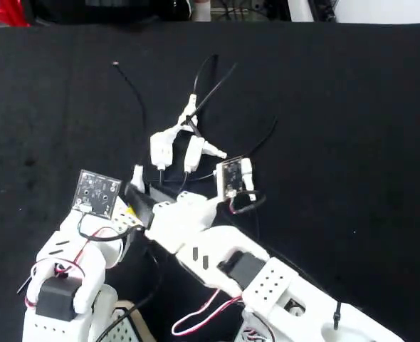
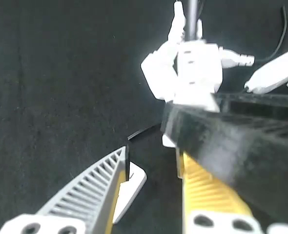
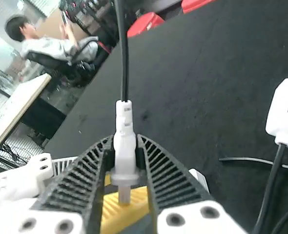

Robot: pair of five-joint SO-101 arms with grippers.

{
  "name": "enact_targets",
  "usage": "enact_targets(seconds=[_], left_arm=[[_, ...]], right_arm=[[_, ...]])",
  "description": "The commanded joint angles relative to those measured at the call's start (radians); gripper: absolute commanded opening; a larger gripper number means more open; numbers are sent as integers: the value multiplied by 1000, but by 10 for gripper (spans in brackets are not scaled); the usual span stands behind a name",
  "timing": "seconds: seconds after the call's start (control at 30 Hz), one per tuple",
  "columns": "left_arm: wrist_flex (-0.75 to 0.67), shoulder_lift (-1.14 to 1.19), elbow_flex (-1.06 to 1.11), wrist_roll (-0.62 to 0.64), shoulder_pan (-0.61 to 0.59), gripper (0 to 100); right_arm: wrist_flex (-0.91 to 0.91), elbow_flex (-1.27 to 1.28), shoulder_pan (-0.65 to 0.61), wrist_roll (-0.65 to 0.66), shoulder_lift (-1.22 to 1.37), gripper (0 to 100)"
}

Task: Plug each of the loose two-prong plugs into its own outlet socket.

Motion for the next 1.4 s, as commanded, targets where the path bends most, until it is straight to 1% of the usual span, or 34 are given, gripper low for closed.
enact_targets(seconds=[0.0, 0.07, 0.17, 0.27, 0.37, 0.53, 0.63, 0.67, 0.7, 0.8, 0.87, 0.97, 1.1, 1.2, 1.27, 1.37], left_arm=[[-40, -6, -65, 12, -4, 177], [-58, -6, -64, 12, -38, 177], [-98, -6, -53, 21, -107, 177], [-115, -6, -56, 78, -173, 177], [-127, -6, -53, 92, -211, 177], [-118, -5, -50, 89, -220, 177], [-117, -5, -18, 84, -228, 177], [-117, -5, -7, 64, -249, 177], [-115, -5, -2, 28, -280, 177], [-81, -5, -8, -89, -424, 177], [-46, -5, -18, -120, -527, 177], [11, -5, -8, -129, -680, 177], [44, -5, 10, -129, -823, 177], [38, -5, 48, -123, -854, 177], [38, -5, 79, -123, -857, 177], [37, -5, 102, -123, -866, 177]], right_arm=[[18, -16, -20, 2, -12, 11], [61, -35, -20, 2, -12, 11], [204, -97, -20, 2, -12, 11], [345, -162, -20, 0, -12, 11], [407, -197, -20, 0, -12, 11], [411, -203, -20, 14, -12, 11], [410, -209, -14, 109, -10, 11], [410, -216, -14, 133, -5, 11], [410, -219, -14, 157, -2, 11], [410, -220, -14, 230, -1, 11], [410, -222, -15, 281, -1, 11], [413, -228, -18, 364, 16, 11], [417, -321, -20, 417, 179, 11], [399, -418, -17, 431, 395, 11], [301, -456, -18, 437, 526, 11], [152, -464, -23, 517, 659, 11]])
